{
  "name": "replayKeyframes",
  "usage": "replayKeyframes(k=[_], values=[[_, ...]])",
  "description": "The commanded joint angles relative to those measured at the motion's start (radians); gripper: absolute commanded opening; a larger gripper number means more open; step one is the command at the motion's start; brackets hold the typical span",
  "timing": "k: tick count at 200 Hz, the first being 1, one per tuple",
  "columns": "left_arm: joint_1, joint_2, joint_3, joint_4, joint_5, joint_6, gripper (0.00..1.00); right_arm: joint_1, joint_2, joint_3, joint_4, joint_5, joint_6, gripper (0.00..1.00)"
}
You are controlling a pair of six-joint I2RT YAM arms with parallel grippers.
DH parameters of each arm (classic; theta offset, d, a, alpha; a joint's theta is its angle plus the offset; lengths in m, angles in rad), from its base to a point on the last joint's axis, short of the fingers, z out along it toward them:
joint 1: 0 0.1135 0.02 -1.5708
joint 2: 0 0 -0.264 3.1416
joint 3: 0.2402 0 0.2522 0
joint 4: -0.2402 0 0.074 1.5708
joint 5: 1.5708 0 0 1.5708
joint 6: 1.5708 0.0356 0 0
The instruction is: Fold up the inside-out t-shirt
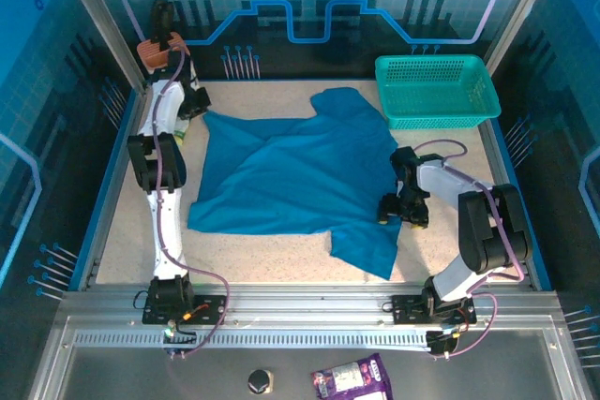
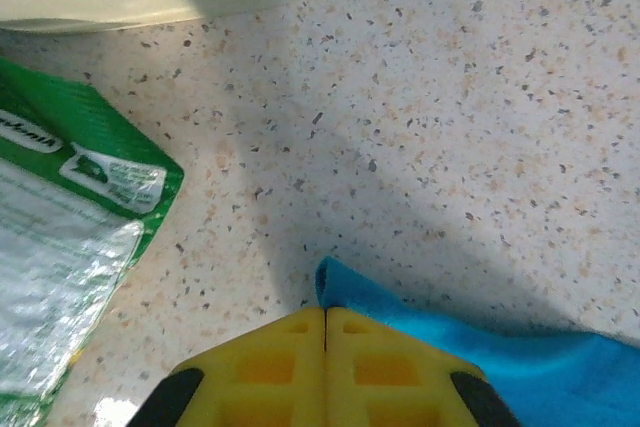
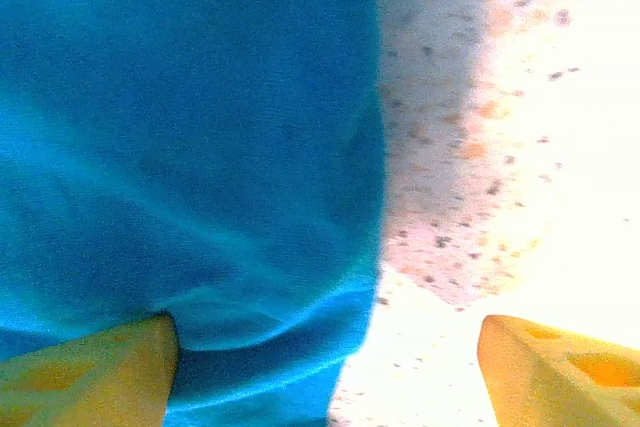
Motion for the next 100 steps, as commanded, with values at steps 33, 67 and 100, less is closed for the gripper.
replayKeyframes(k=[33,67,100], values=[[-0.012,-0.066,-0.027,-0.056,-0.002,0.014,0.36,0.024,-0.056,0.107,-0.052,0.012,0.036,0.78],[-0.016,-0.209,-0.249,-0.036,-0.023,0.014,0.40,0.129,-0.024,0.181,-0.052,-0.058,0.025,0.78],[-0.028,-0.324,-0.506,0.002,-0.022,0.018,0.40,0.186,0.055,0.179,0.038,-0.206,0.037,0.78]])
